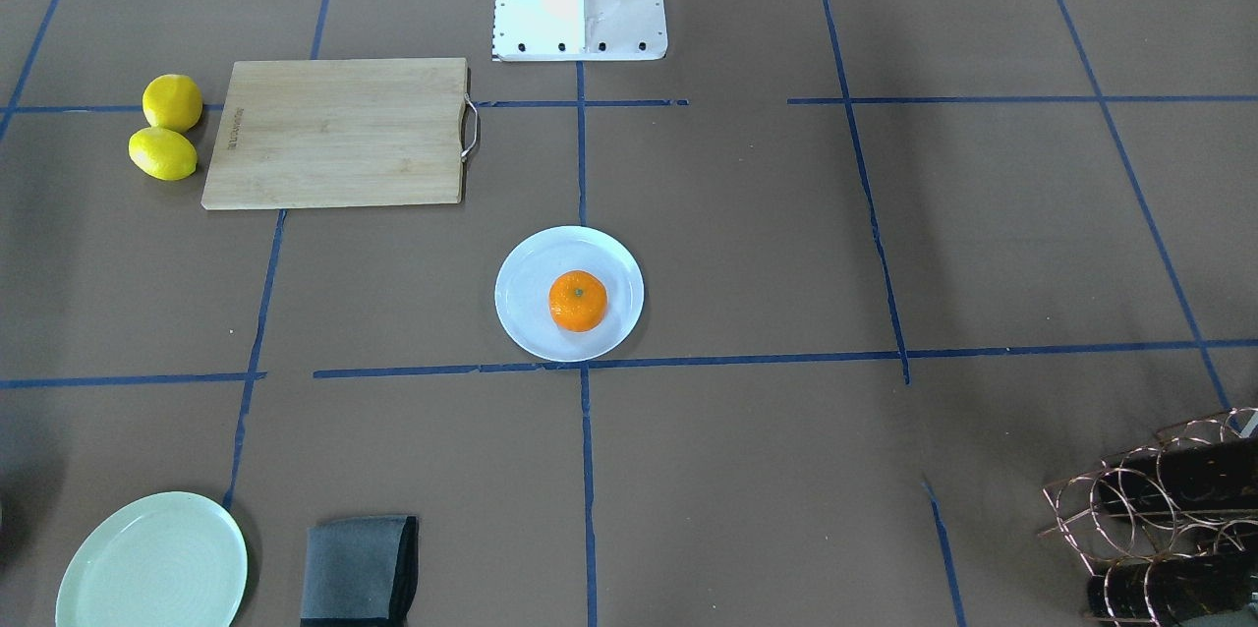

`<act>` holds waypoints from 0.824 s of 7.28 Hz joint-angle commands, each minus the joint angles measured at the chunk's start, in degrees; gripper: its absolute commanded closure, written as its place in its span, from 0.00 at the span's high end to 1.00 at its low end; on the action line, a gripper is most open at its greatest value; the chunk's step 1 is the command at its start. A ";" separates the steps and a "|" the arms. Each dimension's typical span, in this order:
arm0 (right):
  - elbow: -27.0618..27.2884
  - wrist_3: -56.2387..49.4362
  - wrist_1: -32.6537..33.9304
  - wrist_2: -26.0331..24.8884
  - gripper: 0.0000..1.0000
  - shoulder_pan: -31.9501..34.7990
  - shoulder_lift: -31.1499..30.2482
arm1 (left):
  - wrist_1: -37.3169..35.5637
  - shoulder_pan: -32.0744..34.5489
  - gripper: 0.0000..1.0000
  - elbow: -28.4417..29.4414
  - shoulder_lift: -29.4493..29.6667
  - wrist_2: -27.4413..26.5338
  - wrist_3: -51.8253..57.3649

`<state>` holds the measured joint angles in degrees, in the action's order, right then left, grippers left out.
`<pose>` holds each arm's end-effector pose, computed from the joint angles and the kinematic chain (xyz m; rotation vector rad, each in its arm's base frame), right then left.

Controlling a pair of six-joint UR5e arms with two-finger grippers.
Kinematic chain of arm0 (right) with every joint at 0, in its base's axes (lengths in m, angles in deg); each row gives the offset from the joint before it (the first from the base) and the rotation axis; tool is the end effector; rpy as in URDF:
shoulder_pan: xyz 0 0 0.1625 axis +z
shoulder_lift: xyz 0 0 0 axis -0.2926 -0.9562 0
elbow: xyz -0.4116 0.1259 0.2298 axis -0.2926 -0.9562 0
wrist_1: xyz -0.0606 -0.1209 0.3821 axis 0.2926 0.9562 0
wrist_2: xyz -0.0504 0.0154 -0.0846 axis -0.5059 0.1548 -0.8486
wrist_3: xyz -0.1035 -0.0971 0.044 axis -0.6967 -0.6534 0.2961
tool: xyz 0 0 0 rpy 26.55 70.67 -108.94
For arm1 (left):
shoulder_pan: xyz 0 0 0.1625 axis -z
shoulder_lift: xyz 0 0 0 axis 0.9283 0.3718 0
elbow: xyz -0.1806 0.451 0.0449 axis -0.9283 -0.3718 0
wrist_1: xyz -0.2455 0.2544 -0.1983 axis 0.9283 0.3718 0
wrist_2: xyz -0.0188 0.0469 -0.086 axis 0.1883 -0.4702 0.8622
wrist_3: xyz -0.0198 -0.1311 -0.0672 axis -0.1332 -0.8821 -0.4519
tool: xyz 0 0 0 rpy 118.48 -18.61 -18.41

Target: Pick orange to plate

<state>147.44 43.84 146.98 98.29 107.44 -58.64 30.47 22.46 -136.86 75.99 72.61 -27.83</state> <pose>0.0372 -0.5094 0.7451 0.0649 -0.7368 -0.1574 -0.0314 -0.4146 0.7306 0.1219 0.7922 0.1476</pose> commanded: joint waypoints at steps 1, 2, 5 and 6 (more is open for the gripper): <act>-0.06 0.17 0.25 -0.14 1.00 0.19 -2.46 | 0.09 0.06 1.00 -0.17 -0.05 -0.05 0.10; 0.81 -0.09 -0.19 -0.06 1.00 0.27 -3.43 | 0.18 0.06 1.00 -0.44 0.04 -0.14 0.10; 0.73 -0.79 -0.28 -0.41 1.00 0.27 -5.71 | 0.09 0.06 1.00 -1.14 -0.14 -0.23 0.10; 1.16 -0.97 -0.28 -0.32 1.00 0.27 -6.16 | 0.09 0.15 1.00 -1.05 -0.14 -0.49 0.10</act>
<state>148.29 43.09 146.74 97.92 107.71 -63.88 30.59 22.56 -137.91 75.88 72.33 -27.73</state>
